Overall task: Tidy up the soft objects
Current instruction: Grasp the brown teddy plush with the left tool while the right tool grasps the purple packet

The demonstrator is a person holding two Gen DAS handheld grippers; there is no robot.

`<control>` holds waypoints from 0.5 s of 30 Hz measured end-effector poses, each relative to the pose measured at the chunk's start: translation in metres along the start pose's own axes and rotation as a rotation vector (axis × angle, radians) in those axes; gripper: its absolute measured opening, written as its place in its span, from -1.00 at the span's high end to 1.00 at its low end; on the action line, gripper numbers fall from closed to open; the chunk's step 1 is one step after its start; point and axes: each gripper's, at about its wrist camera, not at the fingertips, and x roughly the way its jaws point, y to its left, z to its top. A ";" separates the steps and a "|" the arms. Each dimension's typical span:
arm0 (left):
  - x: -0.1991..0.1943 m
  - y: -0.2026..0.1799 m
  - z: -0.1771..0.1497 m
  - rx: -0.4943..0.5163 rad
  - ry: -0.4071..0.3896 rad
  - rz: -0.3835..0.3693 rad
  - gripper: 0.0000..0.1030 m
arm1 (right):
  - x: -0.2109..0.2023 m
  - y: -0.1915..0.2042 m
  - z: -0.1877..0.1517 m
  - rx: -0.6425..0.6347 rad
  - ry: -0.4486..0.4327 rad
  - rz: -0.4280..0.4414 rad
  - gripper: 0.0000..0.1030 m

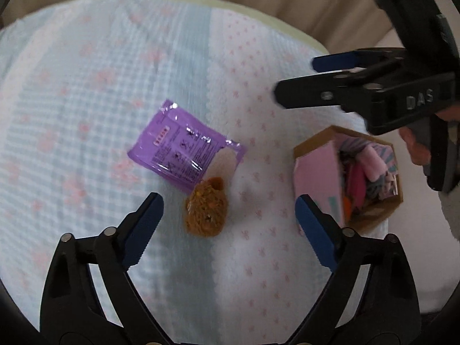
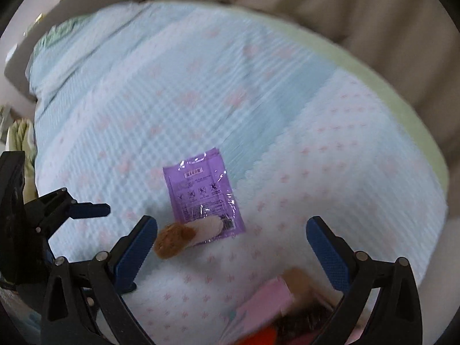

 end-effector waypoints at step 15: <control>0.096 0.043 -0.017 -0.111 0.088 -0.061 -0.19 | 0.151 0.025 0.016 -0.119 0.193 0.088 -1.00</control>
